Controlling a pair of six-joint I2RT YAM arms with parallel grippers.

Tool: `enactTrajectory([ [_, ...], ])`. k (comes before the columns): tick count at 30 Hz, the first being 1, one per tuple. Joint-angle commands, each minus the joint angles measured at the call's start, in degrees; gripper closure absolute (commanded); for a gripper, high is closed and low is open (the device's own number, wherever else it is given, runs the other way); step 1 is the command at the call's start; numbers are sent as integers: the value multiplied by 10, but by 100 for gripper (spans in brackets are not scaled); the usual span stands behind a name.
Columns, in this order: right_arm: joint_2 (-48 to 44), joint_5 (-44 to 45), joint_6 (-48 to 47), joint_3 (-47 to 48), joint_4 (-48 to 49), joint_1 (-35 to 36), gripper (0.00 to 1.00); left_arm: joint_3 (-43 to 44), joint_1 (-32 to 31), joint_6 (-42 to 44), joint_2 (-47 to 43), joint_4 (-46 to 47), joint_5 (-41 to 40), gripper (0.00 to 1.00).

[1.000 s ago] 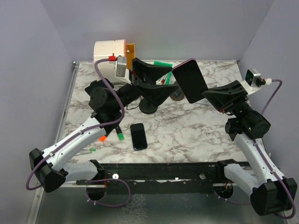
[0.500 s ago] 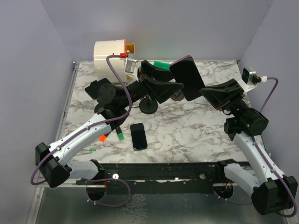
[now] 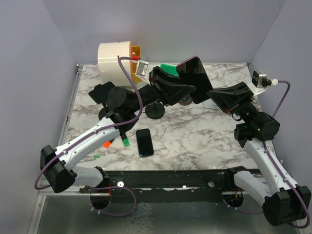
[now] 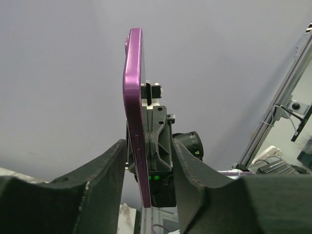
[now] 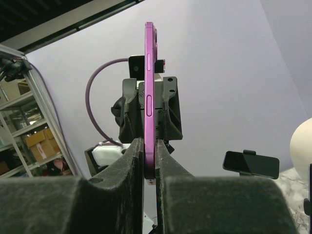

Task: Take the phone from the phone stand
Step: Place the phone at the center of the board.

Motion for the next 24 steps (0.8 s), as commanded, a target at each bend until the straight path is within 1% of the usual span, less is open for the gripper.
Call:
enactTrajectory([
  [1, -13, 24, -13, -4, 2, 6, 100, 22, -5, -1, 2, 15, 11, 61],
  [13, -26, 16, -28, -6, -34, 7, 100, 21, -8, 6, 1, 15, 7, 81],
  [17, -38, 11, -39, -5, -66, 8, 99, 18, -8, 10, -2, 15, 3, 92],
  [18, -41, 7, -43, -4, -75, 7, 94, 15, -8, 12, -5, 15, -1, 95],
  [19, -45, 1, -49, -1, -89, 7, 84, 12, -8, 14, -7, 15, -5, 97],
  [21, -54, -11, -67, 7, -127, 8, 59, 4, -8, 19, -15, 15, -13, 100],
  [22, -58, -18, -79, 11, -148, 8, 49, 0, -8, 22, -18, 15, -17, 100],
  [23, -63, -23, -90, 14, -168, 8, 41, -3, -8, 25, -23, 15, -20, 100],
  [24, -68, -26, -99, 16, -185, 8, 36, -7, -8, 27, -25, 15, -23, 100],
])
